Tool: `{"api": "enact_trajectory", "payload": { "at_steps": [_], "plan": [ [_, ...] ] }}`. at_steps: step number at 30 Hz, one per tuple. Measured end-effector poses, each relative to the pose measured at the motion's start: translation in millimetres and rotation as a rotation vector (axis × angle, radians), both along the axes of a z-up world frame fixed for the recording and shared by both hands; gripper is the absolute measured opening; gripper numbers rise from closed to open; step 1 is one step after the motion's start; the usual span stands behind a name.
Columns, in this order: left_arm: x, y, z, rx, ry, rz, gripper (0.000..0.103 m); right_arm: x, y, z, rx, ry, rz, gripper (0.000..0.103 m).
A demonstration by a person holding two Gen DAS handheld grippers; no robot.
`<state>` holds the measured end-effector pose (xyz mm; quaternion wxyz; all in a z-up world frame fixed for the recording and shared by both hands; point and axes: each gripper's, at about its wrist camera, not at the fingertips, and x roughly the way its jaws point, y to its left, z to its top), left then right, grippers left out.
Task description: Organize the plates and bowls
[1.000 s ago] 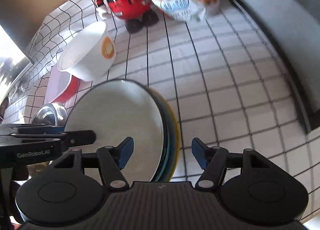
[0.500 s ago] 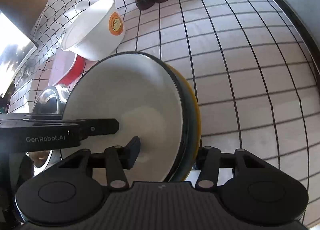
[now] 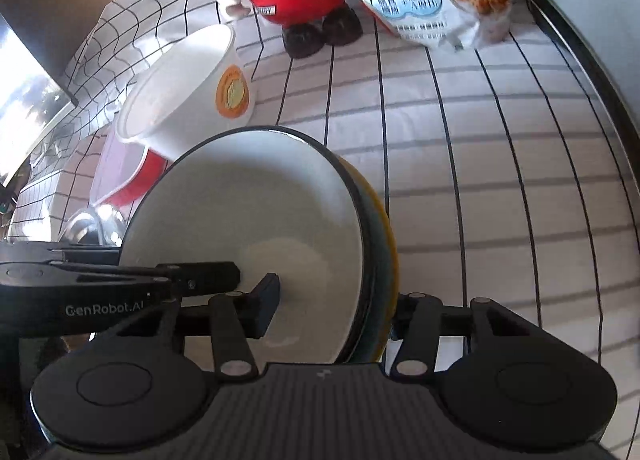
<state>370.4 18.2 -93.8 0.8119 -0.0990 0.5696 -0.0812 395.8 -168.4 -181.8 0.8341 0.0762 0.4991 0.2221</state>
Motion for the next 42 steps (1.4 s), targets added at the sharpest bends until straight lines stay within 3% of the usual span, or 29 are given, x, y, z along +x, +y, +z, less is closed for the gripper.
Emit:
{"api": "enact_trajectory", "payload": {
  "at_steps": [6, 10, 14, 23, 26, 29, 34, 37, 40, 42],
  "plan": [
    [13, 0, 2, -0.006, -0.016, 0.007, 0.034, 19, -2, 0, -0.004, -0.020, 0.006, 0.051],
    [9, 8, 2, -0.043, -0.020, 0.023, 0.025, 22, -6, -3, 0.005, -0.002, 0.001, 0.052],
    [5, 17, 10, -0.089, -0.029, 0.035, 0.026, 16, -7, 6, -0.018, -0.023, 0.000, 0.052],
    [-7, 45, 48, -0.130, -0.133, 0.065, 0.024, 4, -11, 65, -0.091, -0.191, -0.005, 0.056],
    [-8, 65, 63, -0.142, -0.184, 0.118, 0.023, 5, -3, 86, -0.114, -0.248, 0.007, 0.063],
    [-2, 93, 70, -0.149, -0.202, 0.202, 0.023, 11, 10, 104, -0.138, -0.277, 0.019, 0.064],
    [4, 144, 78, -0.120, -0.232, 0.376, 0.023, 33, 33, 122, -0.128, -0.241, 0.021, 0.065],
    [24, 161, 69, -0.094, -0.186, 0.424, 0.023, 48, 50, 120, -0.120, -0.209, 0.037, 0.065],
    [49, 169, 58, -0.121, -0.140, 0.438, 0.023, 67, 71, 108, -0.109, -0.169, 0.048, 0.065],
    [62, 169, 55, -0.124, -0.134, 0.438, 0.023, 81, 83, 99, -0.096, -0.134, 0.038, 0.071]
  ]
}}
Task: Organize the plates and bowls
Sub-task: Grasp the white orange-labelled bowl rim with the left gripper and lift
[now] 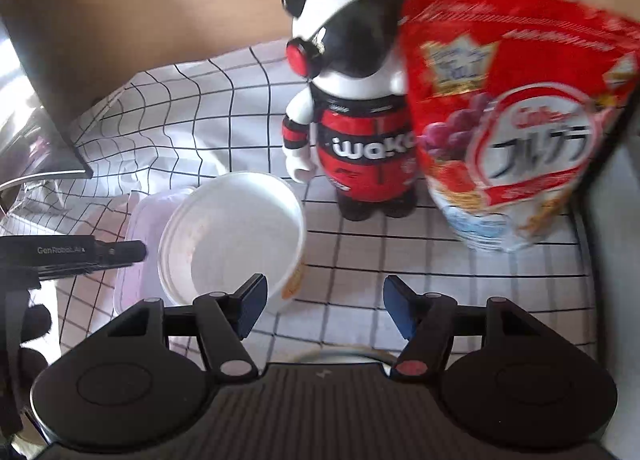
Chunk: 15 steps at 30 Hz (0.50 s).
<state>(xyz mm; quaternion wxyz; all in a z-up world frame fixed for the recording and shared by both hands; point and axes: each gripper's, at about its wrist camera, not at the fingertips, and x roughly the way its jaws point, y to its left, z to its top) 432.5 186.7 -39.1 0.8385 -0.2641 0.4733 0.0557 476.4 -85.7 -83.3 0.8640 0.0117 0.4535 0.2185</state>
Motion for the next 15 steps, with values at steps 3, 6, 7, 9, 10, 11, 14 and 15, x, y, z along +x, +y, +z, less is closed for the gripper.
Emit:
{"api": "enact_trajectory", "payload": {
  "at_steps": [3, 6, 7, 9, 10, 11, 14, 15],
  "plan": [
    [17, -2, -5, 0.065, 0.022, 0.013, 0.024, 14, 10, -12, 0.034, 0.011, -0.012, 0.078],
    [28, -5, -18, 0.103, 0.060, -0.006, 0.025, 30, 20, -26, 0.025, 0.022, -0.008, 0.078],
    [30, -7, -22, 0.101, 0.064, -0.018, 0.025, 36, 23, -33, 0.021, 0.038, -0.011, 0.078],
    [34, -10, -33, 0.091, 0.083, -0.040, 0.025, 48, 30, -48, 0.008, 0.086, -0.020, 0.078],
    [36, -12, -38, 0.083, 0.097, -0.048, 0.025, 52, 34, -55, 0.003, 0.112, -0.024, 0.077],
    [38, -13, -43, 0.076, 0.107, -0.055, 0.025, 57, 37, -62, 0.002, 0.144, -0.025, 0.071],
    [40, -16, -46, 0.070, 0.111, -0.070, 0.025, 63, 45, -73, 0.038, 0.233, 0.014, 0.036],
    [39, -16, -43, 0.068, 0.108, -0.071, 0.026, 61, 47, -73, 0.052, 0.246, 0.029, 0.034]
  ]
}}
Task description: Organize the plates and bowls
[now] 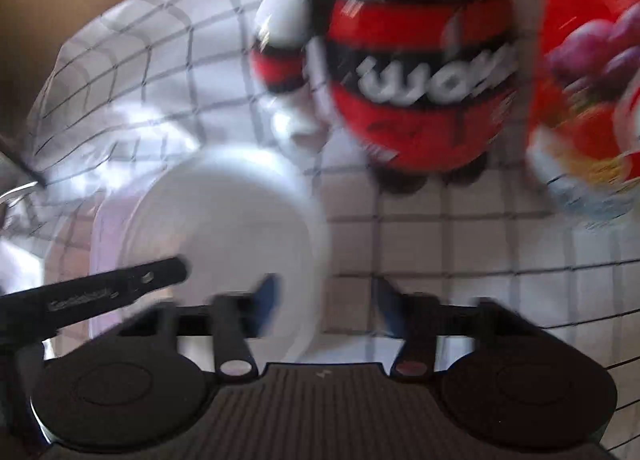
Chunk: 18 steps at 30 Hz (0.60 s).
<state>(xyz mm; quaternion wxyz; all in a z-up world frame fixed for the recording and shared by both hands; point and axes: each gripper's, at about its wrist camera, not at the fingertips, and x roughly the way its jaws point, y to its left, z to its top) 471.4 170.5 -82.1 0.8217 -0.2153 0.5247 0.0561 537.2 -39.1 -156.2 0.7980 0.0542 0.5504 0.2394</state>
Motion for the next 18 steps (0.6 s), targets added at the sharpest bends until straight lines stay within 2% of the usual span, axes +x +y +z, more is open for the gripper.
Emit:
{"api": "enact_trajectory", "payload": {
  "at_steps": [4, 6, 10, 13, 18],
  "plan": [
    [-17, -6, 28, 0.026, -0.072, -0.005, 0.025, -20, -5, 24, 0.023, -0.068, 0.012, 0.034],
    [-28, -10, 47, 0.007, -0.109, -0.009, 0.024, -35, -12, 44, 0.031, -0.134, 0.012, 0.034],
    [-53, -29, 84, 0.004, -0.170, -0.079, 0.024, -68, -33, 79, 0.037, -0.242, 0.007, 0.034],
    [-68, -51, 103, 0.007, -0.174, -0.160, 0.024, -94, -56, 102, 0.042, -0.295, -0.012, 0.034],
    [-91, -84, 115, -0.073, -0.162, -0.291, 0.022, -143, -99, 126, 0.057, -0.359, -0.051, 0.034]
  ]
}}
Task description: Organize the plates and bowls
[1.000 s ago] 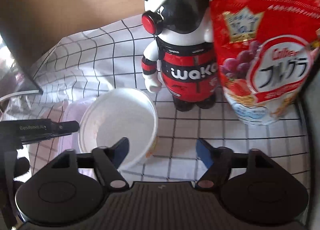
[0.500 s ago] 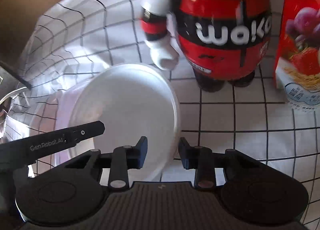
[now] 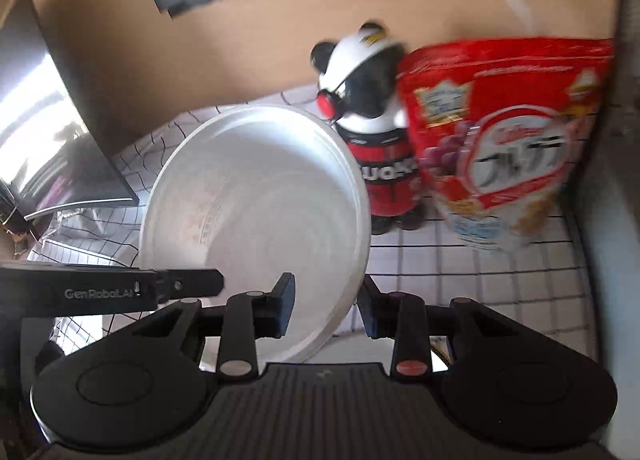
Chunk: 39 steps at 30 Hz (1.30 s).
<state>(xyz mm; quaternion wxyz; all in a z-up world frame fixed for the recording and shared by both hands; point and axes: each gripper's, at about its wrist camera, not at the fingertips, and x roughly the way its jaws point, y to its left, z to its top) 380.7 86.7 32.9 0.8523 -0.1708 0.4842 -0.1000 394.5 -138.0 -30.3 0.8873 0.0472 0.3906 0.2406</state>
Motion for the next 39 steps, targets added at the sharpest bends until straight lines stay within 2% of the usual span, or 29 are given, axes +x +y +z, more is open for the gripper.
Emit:
{"api": "enact_trajectory", "payload": {
  "at_steps": [2, 5, 7, 11, 16, 19, 21, 25, 27, 31, 39],
  "plan": [
    [-7, -17, 0, -0.005, -0.012, -0.054, 0.023, -16, -12, 2, 0.016, 0.002, -0.006, 0.035],
    [-18, -39, -6, 0.029, -0.029, -0.104, 0.022, -31, -26, -11, 0.007, 0.013, -0.048, 0.035],
    [-15, -48, -20, 0.038, -0.039, -0.135, 0.022, -31, -28, -24, 0.008, 0.042, -0.078, 0.035],
    [-2, -50, -51, 0.023, 0.048, -0.154, 0.022, -21, -42, -56, 0.022, 0.126, -0.157, 0.034],
    [-7, -56, -49, 0.071, 0.067, -0.192, 0.021, -28, -46, -73, 0.058, 0.205, -0.132, 0.034],
    [-12, -58, -41, 0.074, 0.054, -0.215, 0.021, -35, -46, -67, 0.046, 0.192, -0.112, 0.035],
    [-15, -57, -34, 0.062, 0.042, -0.227, 0.021, -42, -46, -60, 0.011, 0.146, -0.105, 0.035],
    [-14, -55, -31, 0.056, 0.030, -0.221, 0.022, -46, -42, -48, -0.059, 0.045, -0.087, 0.049],
    [-12, -51, -34, 0.071, 0.040, -0.186, 0.022, -47, -42, -44, -0.081, 0.008, -0.091, 0.050],
    [-11, -43, -37, 0.060, 0.055, -0.155, 0.021, -40, -48, -43, -0.061, 0.012, -0.104, 0.050],
    [-3, -42, -36, -0.010, 0.084, -0.180, 0.022, -14, -54, -50, -0.022, 0.050, -0.165, 0.051]
  ]
}}
